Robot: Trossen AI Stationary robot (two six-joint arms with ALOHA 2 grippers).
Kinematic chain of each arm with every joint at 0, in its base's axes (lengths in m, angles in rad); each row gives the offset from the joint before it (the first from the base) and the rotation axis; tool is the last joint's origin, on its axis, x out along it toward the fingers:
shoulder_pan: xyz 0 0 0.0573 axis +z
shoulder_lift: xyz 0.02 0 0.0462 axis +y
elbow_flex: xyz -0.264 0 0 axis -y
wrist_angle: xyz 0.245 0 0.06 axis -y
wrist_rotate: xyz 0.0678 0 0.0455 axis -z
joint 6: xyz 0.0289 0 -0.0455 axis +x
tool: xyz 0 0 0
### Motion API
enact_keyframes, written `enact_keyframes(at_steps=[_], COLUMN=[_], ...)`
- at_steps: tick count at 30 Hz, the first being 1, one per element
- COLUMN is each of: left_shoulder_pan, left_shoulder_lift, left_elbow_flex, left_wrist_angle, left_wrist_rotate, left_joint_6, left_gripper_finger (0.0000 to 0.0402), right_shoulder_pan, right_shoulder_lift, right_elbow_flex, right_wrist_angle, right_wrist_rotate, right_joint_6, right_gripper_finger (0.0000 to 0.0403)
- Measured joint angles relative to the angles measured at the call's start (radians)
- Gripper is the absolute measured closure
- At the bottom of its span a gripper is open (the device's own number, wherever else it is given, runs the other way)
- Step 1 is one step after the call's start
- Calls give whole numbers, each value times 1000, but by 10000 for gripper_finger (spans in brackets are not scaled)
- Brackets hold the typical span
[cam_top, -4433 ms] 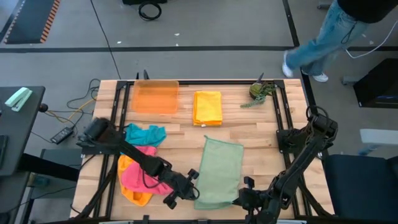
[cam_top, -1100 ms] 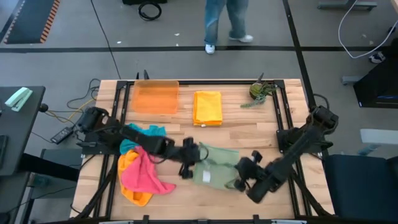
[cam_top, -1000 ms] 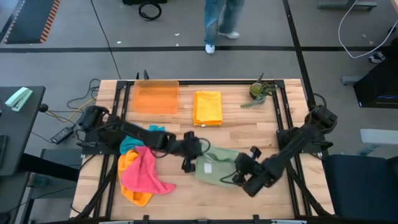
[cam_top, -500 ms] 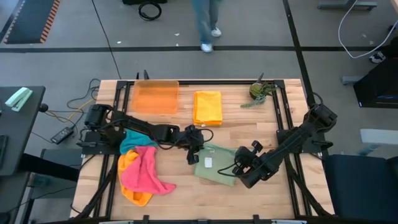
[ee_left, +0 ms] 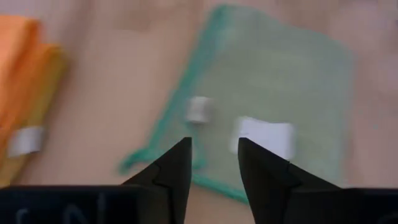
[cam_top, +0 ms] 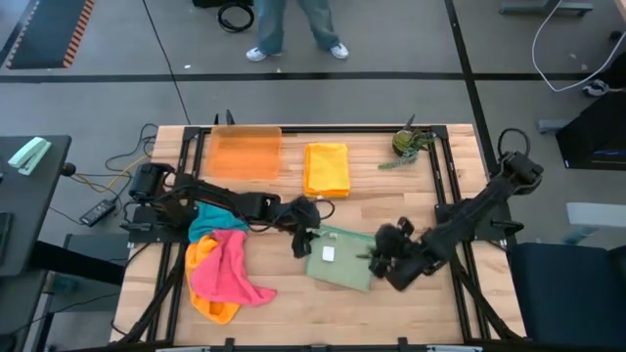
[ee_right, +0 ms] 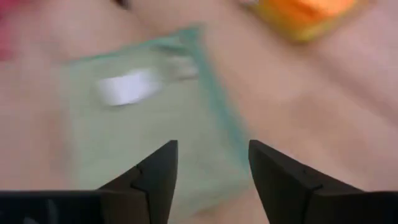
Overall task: Fold microfiber towels
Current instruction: Fold the light green towel
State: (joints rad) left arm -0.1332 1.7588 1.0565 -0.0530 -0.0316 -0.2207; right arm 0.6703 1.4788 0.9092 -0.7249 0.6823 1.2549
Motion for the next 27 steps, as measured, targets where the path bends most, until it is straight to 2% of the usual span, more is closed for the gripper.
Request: enact_keyframes(at_steps=[2, 4, 7, 9, 10, 12, 18, 23, 27], left_shoulder_pan=[-41, -87, -146, -164, -167, -166, -159, -212, -266], left_shoulder_lift=[17, 57, 130, 173, 190, 212, 225, 225, 221], left_elbow_flex=[1, 0, -1, 0, 0, 0, 0, 0, 0], left_wrist_angle=[19, 38, 145, 207, 211, 207, 203, 310, 476], left_wrist_rotate=[35, 45, 47, 36, 25, -1, -12, 117, 127], left_joint_6=[19, 49, 96, 108, 101, 63, -79, -206, -201], left_gripper_finger=[270, 288, 327, 359, 376, 393, 385, 394, 377], right_shoulder_pan=[63, 111, 138, 136, 135, 127, 100, 86, 40], right_shoulder_lift=[14, 65, 192, 266, 292, 332, 377, 277, 124], right_elbow_flex=[-13, -32, -32, -13, -7, -5, 2, -6, -5], right_wrist_angle=[152, 344, 530, 545, 545, 545, 465, 196, 6], right_wrist_rotate=[0, -9, -14, -20, -21, -23, -146, -196, -174], right_joint_6=[-9, -32, -70, -77, -76, -38, -21, -103, -225], right_gripper_finger=[200, 220, 295, 363, 382, 391, 399, 400, 401])
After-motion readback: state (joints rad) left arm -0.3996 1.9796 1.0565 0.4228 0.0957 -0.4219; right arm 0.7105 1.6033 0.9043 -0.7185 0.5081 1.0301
